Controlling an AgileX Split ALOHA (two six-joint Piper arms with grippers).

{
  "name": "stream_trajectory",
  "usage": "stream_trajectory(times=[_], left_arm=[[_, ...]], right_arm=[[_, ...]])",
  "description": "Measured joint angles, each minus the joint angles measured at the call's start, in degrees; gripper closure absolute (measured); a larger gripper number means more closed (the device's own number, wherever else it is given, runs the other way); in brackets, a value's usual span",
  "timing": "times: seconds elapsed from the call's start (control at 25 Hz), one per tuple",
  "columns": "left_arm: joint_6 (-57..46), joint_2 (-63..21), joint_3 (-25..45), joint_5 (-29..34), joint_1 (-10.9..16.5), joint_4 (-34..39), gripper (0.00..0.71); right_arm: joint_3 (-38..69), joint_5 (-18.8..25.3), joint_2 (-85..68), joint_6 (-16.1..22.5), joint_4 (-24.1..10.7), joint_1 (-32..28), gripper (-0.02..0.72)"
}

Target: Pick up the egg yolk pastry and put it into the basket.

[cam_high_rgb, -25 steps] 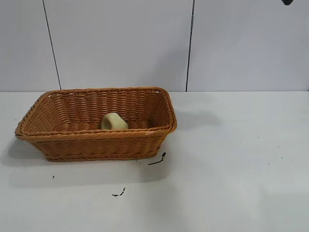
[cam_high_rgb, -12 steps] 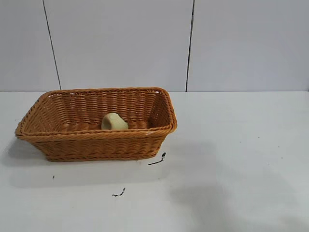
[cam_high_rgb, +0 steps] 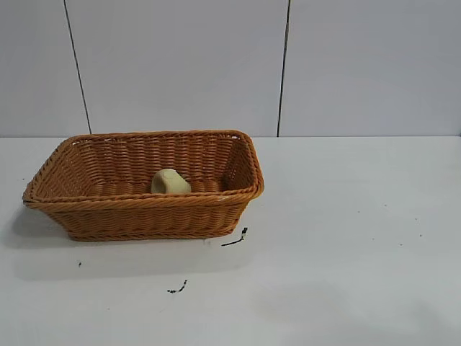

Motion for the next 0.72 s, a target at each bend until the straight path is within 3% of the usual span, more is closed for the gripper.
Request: stream_trajectory(times=[0.72], left_arm=[[0.0,0.0,0.0,0.0,0.0,0.0,0.014]], right_arm=[[0.2,0.0,-0.1,0.6,0.0,0.0,0.01]])
